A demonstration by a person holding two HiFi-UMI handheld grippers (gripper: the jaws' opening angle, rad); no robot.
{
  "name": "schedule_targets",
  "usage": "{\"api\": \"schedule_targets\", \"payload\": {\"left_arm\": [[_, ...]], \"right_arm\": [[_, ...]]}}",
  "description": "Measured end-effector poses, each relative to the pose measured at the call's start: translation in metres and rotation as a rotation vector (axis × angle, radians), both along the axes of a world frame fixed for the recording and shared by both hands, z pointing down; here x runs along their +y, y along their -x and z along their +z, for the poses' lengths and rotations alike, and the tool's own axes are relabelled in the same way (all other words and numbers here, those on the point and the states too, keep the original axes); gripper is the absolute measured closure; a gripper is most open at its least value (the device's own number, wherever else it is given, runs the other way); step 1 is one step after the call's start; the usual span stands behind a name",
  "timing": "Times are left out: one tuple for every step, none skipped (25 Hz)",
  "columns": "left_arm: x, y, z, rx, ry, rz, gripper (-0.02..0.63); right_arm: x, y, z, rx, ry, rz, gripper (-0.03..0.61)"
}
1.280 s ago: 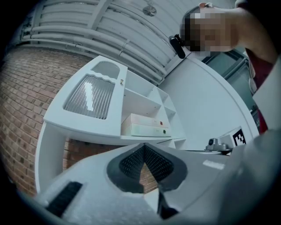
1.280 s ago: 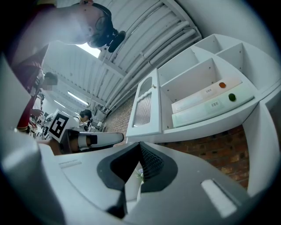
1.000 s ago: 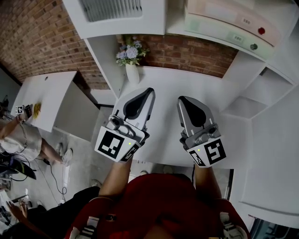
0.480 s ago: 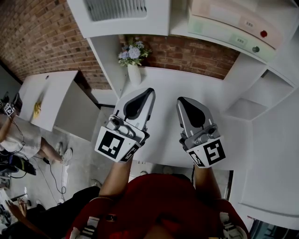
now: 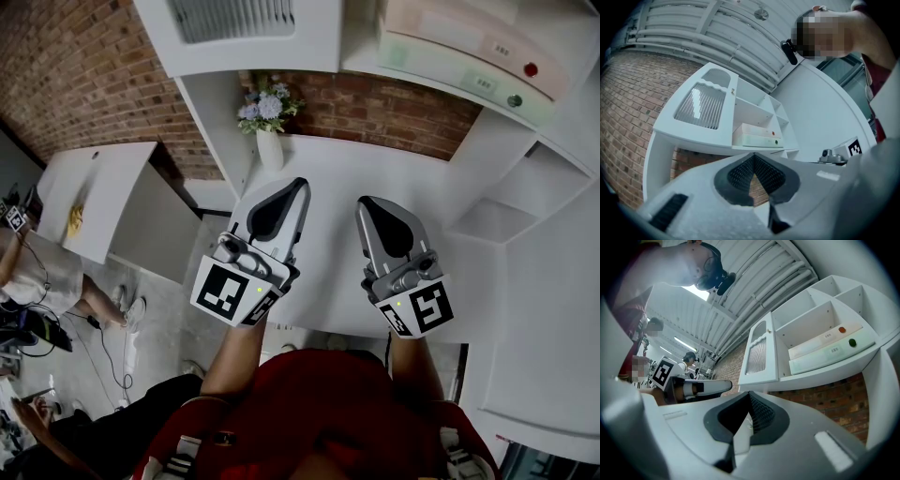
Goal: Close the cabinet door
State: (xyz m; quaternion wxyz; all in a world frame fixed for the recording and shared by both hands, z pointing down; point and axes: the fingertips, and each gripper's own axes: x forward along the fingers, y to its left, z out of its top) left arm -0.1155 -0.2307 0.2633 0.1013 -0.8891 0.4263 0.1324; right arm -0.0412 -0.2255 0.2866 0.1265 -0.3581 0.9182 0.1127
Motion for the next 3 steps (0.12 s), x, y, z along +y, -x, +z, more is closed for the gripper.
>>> {"api": "schedule_targets", "payload": {"left_arm": [[0.0004,-0.0003,0.0004,-0.001,0.000,0.000,0.614],[0.0008,-0.0006,0.0007,-0.001,-0.001,0.000,0.614],[0.0012,-0.0009,0.0011,-0.002,-0.001,0.000,0.614]], "right_arm": [[0.0004,-0.0005,0.0002,-0.001,-0.001,0.000,0.566],[0.0006,-0.0009,0.0003,-0.001,-0.002,0.000,0.566],[0.0009,-0.0013,0.0005,-0.002,-0.002,0.000,0.566]]}}
